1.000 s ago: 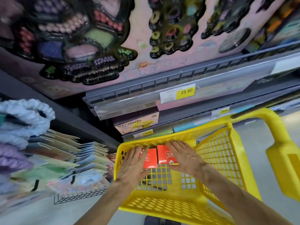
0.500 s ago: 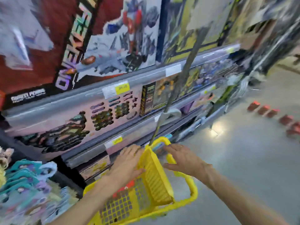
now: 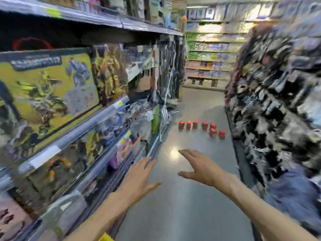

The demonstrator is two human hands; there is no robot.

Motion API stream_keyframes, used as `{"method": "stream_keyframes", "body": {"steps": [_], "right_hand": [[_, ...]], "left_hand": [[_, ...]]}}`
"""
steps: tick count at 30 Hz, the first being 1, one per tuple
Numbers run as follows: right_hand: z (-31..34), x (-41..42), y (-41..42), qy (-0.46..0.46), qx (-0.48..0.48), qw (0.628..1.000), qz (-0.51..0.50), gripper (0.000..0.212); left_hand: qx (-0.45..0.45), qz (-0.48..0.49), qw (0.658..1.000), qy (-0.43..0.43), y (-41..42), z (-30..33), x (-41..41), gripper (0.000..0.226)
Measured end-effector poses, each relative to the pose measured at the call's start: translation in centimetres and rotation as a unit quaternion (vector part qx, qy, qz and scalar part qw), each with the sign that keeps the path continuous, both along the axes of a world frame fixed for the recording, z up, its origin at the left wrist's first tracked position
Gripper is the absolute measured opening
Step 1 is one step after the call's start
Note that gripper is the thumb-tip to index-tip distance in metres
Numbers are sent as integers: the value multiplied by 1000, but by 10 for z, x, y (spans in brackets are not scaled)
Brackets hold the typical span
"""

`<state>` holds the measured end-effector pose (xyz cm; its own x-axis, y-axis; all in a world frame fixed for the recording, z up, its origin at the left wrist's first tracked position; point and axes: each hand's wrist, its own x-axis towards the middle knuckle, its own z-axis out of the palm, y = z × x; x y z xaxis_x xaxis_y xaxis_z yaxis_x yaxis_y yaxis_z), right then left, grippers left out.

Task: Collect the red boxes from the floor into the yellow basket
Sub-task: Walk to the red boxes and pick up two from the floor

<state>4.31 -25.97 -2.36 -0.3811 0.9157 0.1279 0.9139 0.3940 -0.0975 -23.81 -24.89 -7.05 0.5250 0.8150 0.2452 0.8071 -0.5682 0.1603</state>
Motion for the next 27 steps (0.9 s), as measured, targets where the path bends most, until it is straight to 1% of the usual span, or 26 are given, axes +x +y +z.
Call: {"method": "stream_keyframes", "body": {"steps": [4,7,9,13,17,21,23,27], "right_hand": [[20,97,45,-7,6,999,-43,87],[32,162,82,-2,11,997,-79,91],[37,198,112,-6,17,996,-90,93],[47,253,178,-16,29,995,-98,90],[44,295,269,-19,30,994,-101,89],[39,331,382,-12,30,993,-115,90],[42,347,441,-12,24,992,-124,91],[57,379,544,-2,20,992,-126,85]], "left_hand": [[22,-36,999,-8,77,17,95,82],[37,-64,997,-9,131,29,156,79],[46,-73,996,-11,166,37,190,79],[36,-79,996,-30,240,44,241,77],[35,-77,996,-31,338,38,280,78],[53,-80,995,-33,449,35,314,74],[44,-78,995,-41,506,38,331,73],[36,-80,996,-36,611,47,369,76]]}}
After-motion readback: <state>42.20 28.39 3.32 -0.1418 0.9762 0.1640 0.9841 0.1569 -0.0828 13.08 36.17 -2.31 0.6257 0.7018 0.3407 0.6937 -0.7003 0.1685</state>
